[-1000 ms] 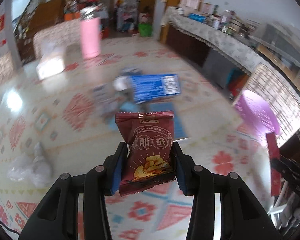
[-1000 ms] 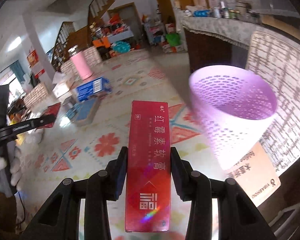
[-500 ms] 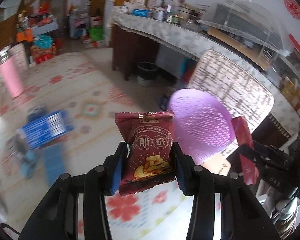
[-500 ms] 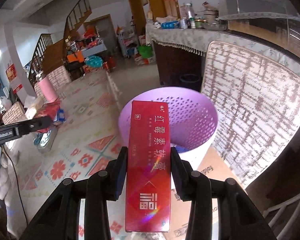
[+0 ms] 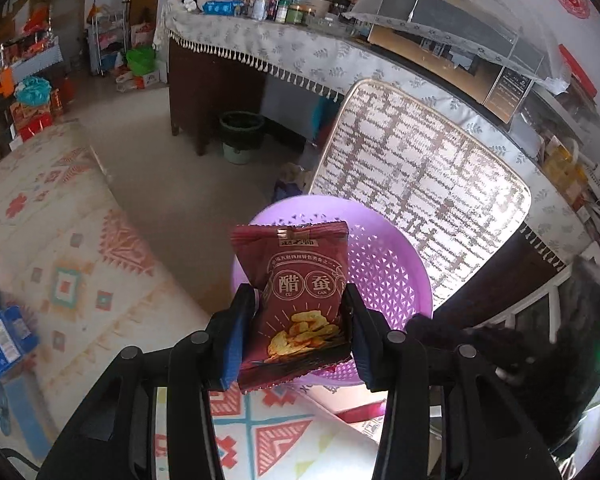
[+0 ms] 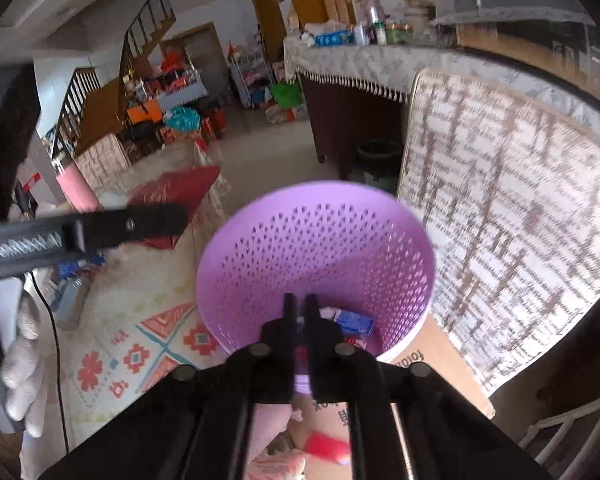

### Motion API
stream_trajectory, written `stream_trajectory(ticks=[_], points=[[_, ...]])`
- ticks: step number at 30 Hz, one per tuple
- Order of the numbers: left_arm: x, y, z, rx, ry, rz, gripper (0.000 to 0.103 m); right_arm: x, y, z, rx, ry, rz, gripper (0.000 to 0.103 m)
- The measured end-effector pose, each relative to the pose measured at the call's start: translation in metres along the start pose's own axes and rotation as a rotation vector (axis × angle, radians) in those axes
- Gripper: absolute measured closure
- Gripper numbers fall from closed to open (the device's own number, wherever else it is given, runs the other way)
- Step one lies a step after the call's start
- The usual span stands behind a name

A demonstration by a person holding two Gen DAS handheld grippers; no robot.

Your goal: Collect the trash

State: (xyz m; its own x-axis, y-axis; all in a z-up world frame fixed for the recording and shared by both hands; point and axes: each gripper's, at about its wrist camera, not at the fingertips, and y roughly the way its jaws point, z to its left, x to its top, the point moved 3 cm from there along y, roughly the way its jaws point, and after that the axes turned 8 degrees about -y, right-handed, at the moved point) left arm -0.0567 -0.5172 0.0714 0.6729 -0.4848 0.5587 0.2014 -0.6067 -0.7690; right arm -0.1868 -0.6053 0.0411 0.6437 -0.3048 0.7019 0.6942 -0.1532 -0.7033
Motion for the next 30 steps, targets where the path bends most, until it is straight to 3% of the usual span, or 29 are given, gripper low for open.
stream_trajectory(ticks=[5, 7, 11, 15, 20, 22, 24, 28, 30], points=[[-0.005, 0.002, 0.002, 0.005, 0.004, 0.000, 0.057, -0.010, -0.015, -0.008, -0.038, 0.020, -0.058, 0.099], [-0.003, 0.005, 0.000, 0.004, 0.010, 0.003, 0.054, -0.020, -0.025, -0.020, -0.049, 0.058, -0.064, 0.092], [0.001, 0.011, -0.007, -0.008, 0.010, 0.007, 0.040, -0.056, -0.031, -0.045, -0.076, 0.145, -0.025, 0.047], [-0.005, 0.005, -0.011, -0.041, 0.013, 0.016, 0.038, -0.110, -0.011, -0.063, -0.049, 0.215, 0.101, 0.031], [-0.021, -0.011, -0.008, -0.060, 0.004, 0.009, 0.036, -0.200, 0.061, -0.067, -0.040, 0.198, 0.353, 0.027], [-0.030, -0.019, -0.007, -0.058, 0.023, 0.013, 0.036, -0.232, 0.087, -0.059, -0.094, 0.125, 0.436, 0.028], [-0.037, -0.029, -0.007, -0.044, 0.038, 0.001, 0.036, -0.247, 0.095, -0.055, -0.151, 0.062, 0.440, 0.028], [-0.047, -0.051, 0.001, -0.050, 0.033, -0.018, 0.036, -0.237, 0.088, -0.057, -0.135, 0.039, 0.393, 0.027], [-0.052, -0.062, 0.013, -0.061, -0.002, -0.026, 0.036, -0.233, 0.092, -0.060, -0.134, -0.022, 0.417, 0.016]])
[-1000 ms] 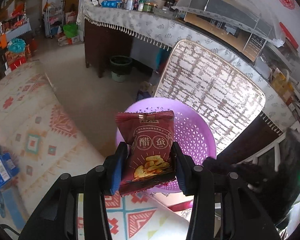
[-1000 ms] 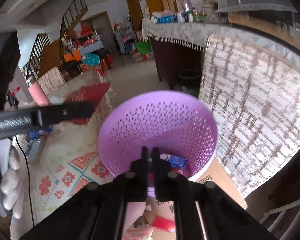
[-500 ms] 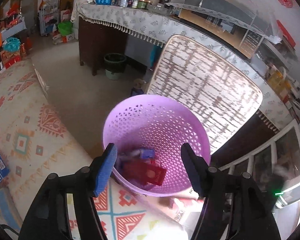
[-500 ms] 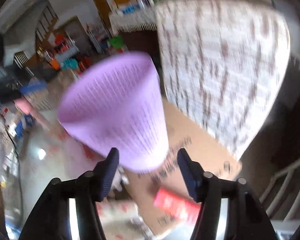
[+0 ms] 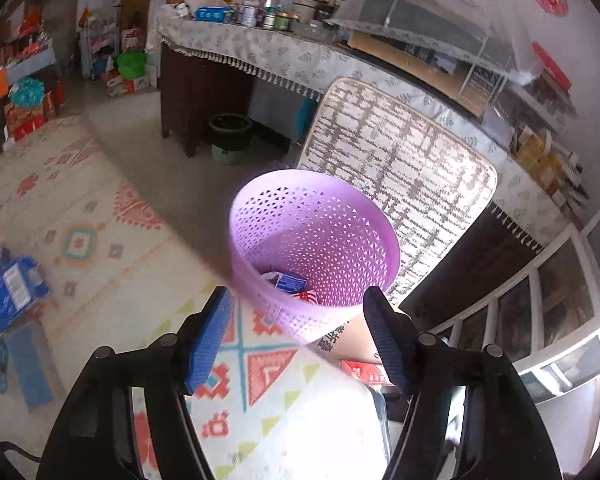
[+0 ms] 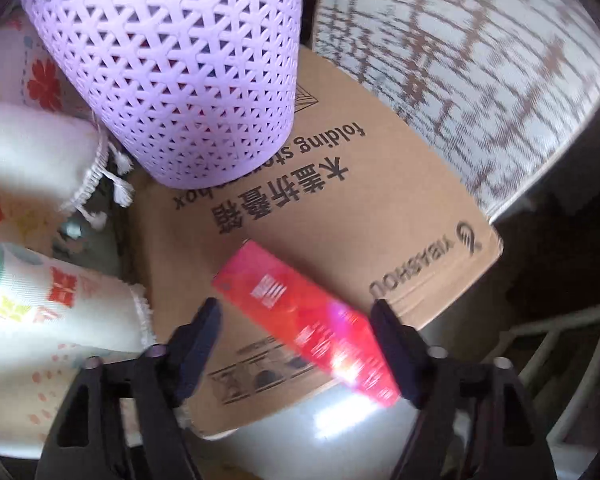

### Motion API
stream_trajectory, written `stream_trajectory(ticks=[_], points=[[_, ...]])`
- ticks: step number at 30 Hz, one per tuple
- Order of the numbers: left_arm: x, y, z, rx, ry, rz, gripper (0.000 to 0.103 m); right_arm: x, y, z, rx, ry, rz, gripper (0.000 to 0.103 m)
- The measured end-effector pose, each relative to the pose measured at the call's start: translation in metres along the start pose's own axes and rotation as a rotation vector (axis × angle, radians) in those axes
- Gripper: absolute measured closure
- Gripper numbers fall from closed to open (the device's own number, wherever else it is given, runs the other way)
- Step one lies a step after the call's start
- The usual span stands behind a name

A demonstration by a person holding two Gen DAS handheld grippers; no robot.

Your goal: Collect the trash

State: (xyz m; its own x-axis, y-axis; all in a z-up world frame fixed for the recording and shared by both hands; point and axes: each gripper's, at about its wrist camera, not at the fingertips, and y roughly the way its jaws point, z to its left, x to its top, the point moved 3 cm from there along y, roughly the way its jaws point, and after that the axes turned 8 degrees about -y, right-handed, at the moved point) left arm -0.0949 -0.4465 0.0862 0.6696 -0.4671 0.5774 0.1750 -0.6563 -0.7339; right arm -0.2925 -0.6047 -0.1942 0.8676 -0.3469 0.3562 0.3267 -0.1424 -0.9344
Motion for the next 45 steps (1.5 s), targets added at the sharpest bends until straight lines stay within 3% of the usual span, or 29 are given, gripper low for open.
stream_trajectory(ticks=[5, 7, 9, 10, 14, 18, 20, 23, 28, 30, 32, 35, 39, 45], points=[[-0.017, -0.029, 0.034, 0.004, -0.091, -0.018, 0.036, -0.002, 0.021, 0.000, 0.000, -0.105, 0.092, 0.017], [-0.027, -0.040, 0.048, 0.027, -0.109, -0.032, 0.036, -0.006, 0.023, 0.004, -0.001, -0.125, 0.104, 0.023], [-0.034, -0.048, 0.058, 0.053, -0.120, -0.042, 0.036, -0.011, 0.026, 0.011, 0.007, -0.130, 0.124, 0.053], [-0.039, -0.052, 0.064, 0.074, -0.127, -0.048, 0.035, -0.012, 0.025, 0.013, 0.038, -0.107, 0.121, 0.060], [-0.053, -0.061, 0.083, 0.121, -0.165, -0.052, 0.035, -0.014, 0.012, 0.010, 0.034, -0.031, 0.098, 0.060], [-0.067, -0.073, 0.096, 0.158, -0.173, -0.055, 0.035, -0.005, -0.043, -0.020, 0.020, 0.116, 0.019, 0.060], [-0.072, -0.079, 0.100, 0.172, -0.177, -0.059, 0.035, 0.009, -0.091, -0.035, 0.014, 0.165, -0.070, 0.060], [-0.081, -0.090, 0.108, 0.186, -0.199, -0.076, 0.035, 0.055, -0.184, -0.045, 0.010, 0.173, -0.285, 0.060], [-0.097, -0.122, 0.123, 0.208, -0.261, -0.145, 0.035, 0.135, -0.263, -0.021, 0.017, 0.103, -0.494, 0.060], [-0.104, -0.144, 0.137, 0.250, -0.296, -0.182, 0.035, 0.167, -0.265, -0.009, -0.002, 0.071, -0.515, 0.059], [-0.111, -0.164, 0.153, 0.312, -0.335, -0.209, 0.022, 0.185, -0.260, 0.005, -0.002, 0.060, -0.513, 0.057], [-0.128, -0.202, 0.183, 0.408, -0.409, -0.259, 0.019, 0.203, -0.250, 0.020, -0.026, 0.043, -0.500, 0.034], [-0.157, -0.246, 0.226, 0.475, -0.510, -0.321, 0.018, 0.197, -0.255, 0.048, 0.018, 0.006, -0.544, 0.029], [-0.201, -0.286, 0.294, 0.601, -0.683, -0.379, 0.018, 0.172, -0.255, 0.121, 0.128, -0.120, -0.500, 0.029]])
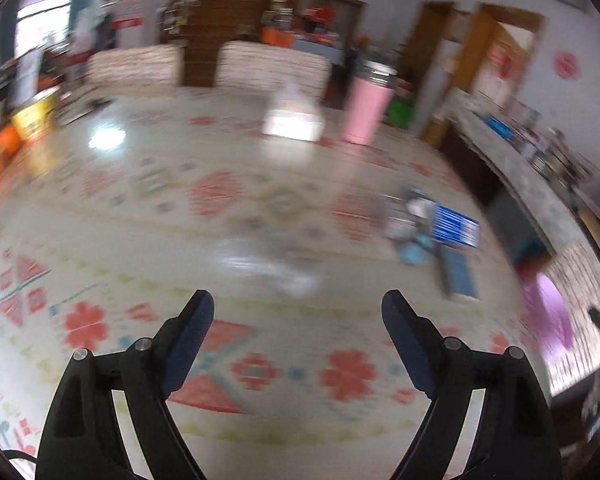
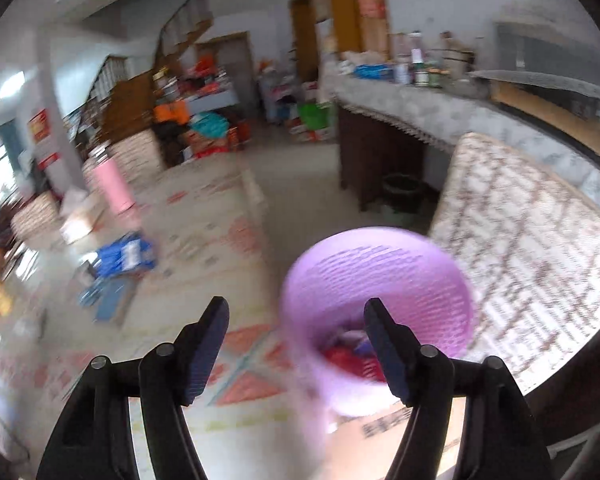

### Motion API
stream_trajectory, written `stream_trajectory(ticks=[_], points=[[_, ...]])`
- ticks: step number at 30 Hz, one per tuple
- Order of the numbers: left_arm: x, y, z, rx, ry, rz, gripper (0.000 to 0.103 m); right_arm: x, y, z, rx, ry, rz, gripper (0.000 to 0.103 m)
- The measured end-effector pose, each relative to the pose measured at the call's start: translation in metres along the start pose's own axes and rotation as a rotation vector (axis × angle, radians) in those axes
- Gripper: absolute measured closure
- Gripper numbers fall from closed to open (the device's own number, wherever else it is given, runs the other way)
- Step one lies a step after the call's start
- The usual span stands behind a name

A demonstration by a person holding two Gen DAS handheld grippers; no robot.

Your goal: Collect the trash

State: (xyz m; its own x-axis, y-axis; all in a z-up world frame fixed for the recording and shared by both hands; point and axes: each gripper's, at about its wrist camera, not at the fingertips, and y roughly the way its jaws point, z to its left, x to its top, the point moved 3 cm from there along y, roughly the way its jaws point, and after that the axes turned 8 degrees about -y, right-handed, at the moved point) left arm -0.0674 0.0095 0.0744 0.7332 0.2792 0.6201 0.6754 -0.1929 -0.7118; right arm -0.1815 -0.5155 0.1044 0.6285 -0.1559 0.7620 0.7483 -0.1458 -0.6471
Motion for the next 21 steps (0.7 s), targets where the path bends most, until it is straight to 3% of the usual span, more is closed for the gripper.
stream_trajectory(ticks=[7, 14, 17, 19, 21], points=[[0.006, 0.011, 0.044, 0.031, -0.048, 0.015, 0.018, -0.019, 0.018, 0.089, 0.185, -0.060, 0.038, 0.026], [0.020, 0.041, 0.024, 0.070, 0.073, 0.024, 0.019, -0.034, 0.043, 0.142, 0.307, -0.083, 0.092, 0.026], [0.023, 0.068, 0.007, 0.084, 0.140, 0.046, 0.019, -0.033, 0.044, 0.149, 0.359, -0.034, 0.044, 0.009], [0.023, 0.090, -0.003, 0.118, 0.179, 0.076, 0.019, -0.033, 0.052, 0.155, 0.348, -0.037, 0.070, 0.007], [0.023, 0.108, -0.011, 0.135, 0.203, 0.092, 0.018, -0.033, 0.064, 0.165, 0.268, -0.096, 0.137, 0.011]])
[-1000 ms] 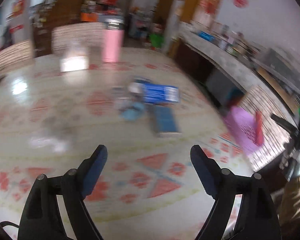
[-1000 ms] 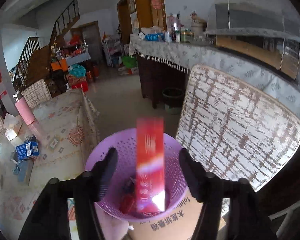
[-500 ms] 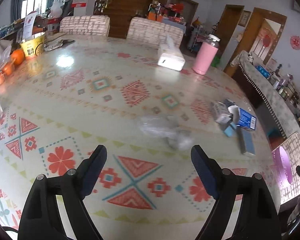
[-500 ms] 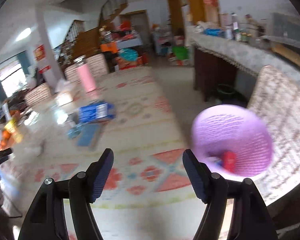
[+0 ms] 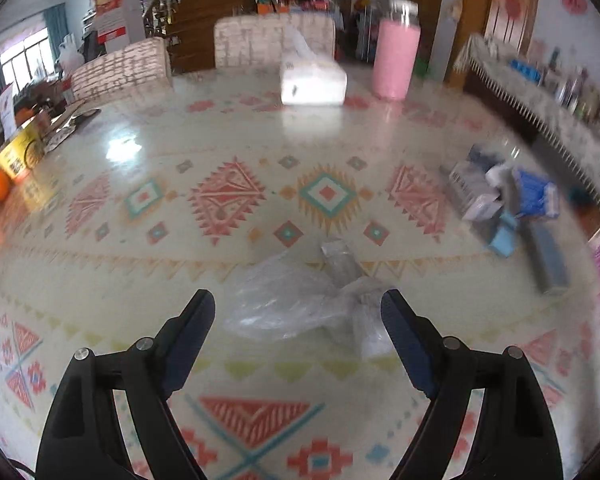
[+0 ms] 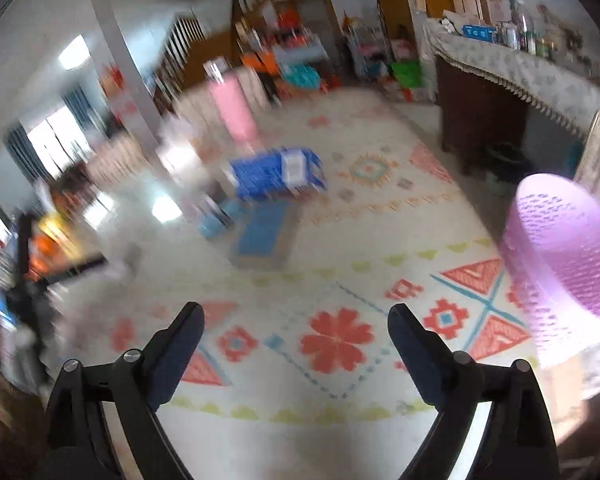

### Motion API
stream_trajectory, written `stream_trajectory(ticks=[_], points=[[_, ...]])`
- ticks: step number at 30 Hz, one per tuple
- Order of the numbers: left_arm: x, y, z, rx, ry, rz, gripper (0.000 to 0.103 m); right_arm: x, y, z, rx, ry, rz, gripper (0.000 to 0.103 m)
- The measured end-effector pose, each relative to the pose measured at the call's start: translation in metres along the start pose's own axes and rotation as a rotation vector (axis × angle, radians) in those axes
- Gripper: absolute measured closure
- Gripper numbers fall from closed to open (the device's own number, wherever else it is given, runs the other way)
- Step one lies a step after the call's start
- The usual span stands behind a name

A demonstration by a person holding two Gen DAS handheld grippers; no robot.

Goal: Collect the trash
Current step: 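Grasp the clear plastic bag with the left tool while the right tool grasps the blue card, then carry both items to the pink basket and open both tools over it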

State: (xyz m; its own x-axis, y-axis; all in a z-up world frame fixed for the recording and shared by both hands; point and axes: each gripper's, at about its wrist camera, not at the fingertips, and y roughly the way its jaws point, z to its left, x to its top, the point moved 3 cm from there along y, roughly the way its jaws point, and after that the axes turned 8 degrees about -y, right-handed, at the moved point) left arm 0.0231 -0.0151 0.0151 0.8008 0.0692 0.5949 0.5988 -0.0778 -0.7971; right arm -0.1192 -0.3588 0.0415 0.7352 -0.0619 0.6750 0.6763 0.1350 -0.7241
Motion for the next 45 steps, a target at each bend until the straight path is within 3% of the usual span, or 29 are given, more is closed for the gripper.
stream_trajectory(ticks=[3, 6, 8, 10, 18, 22, 24, 25, 27, 29, 39, 42, 43, 44, 45], points=[[0.004, 0.011, -0.010, 0.018, 0.009, 0.021, 0.018, 0.007, 0.018, 0.002, 0.013, 0.013, 0.038, 0.012], [0.004, 0.019, -0.015, -0.027, 0.005, 0.055, 0.024, 0.020, 0.037, 0.004, 0.004, 0.017, 0.054, 0.012], [0.001, 0.019, -0.015, -0.105, -0.001, 0.079, 0.050, 0.030, 0.051, 0.006, -0.012, 0.020, 0.066, 0.012], [-0.001, 0.016, -0.014, -0.150, -0.016, 0.087, 0.065, 0.039, 0.068, 0.010, -0.039, 0.018, 0.082, 0.012], [-0.004, 0.020, -0.003, -0.277, -0.065, 0.123, 0.065, 0.070, 0.118, 0.032, -0.189, -0.051, 0.107, 0.012], [-0.001, 0.017, 0.000, -0.294, -0.096, 0.110, 0.047, 0.075, 0.135, 0.042, -0.227, -0.069, 0.126, 0.012], [0.001, 0.012, 0.002, -0.290, -0.103, 0.089, 0.046, 0.075, 0.138, 0.045, -0.242, -0.081, 0.131, 0.013], [0.002, 0.010, 0.003, -0.293, -0.106, 0.080, 0.045, 0.075, 0.140, 0.046, -0.242, -0.084, 0.134, 0.015], [0.005, 0.005, 0.006, -0.292, -0.116, 0.057, 0.034, 0.072, 0.144, 0.049, -0.231, -0.088, 0.152, 0.034], [0.007, 0.003, 0.012, -0.271, -0.134, 0.036, 0.026, 0.072, 0.143, 0.051, -0.220, -0.089, 0.140, 0.044], [0.001, 0.023, 0.004, -0.237, -0.101, 0.085, 0.026, 0.048, 0.116, 0.058, -0.117, -0.070, 0.122, 0.045], [-0.001, 0.024, -0.002, -0.231, -0.078, 0.082, 0.029, 0.040, 0.100, 0.062, -0.085, -0.075, 0.105, 0.045], [-0.001, 0.023, -0.002, -0.237, -0.073, 0.081, 0.052, 0.037, 0.095, 0.063, -0.074, -0.076, 0.099, 0.045], [-0.002, 0.023, -0.002, -0.245, -0.073, 0.089, 0.066, 0.035, 0.090, 0.064, -0.063, -0.076, 0.094, 0.045], [-0.003, 0.021, 0.000, -0.263, -0.084, 0.094, 0.066, 0.032, 0.084, 0.066, -0.052, -0.077, 0.088, 0.045]])
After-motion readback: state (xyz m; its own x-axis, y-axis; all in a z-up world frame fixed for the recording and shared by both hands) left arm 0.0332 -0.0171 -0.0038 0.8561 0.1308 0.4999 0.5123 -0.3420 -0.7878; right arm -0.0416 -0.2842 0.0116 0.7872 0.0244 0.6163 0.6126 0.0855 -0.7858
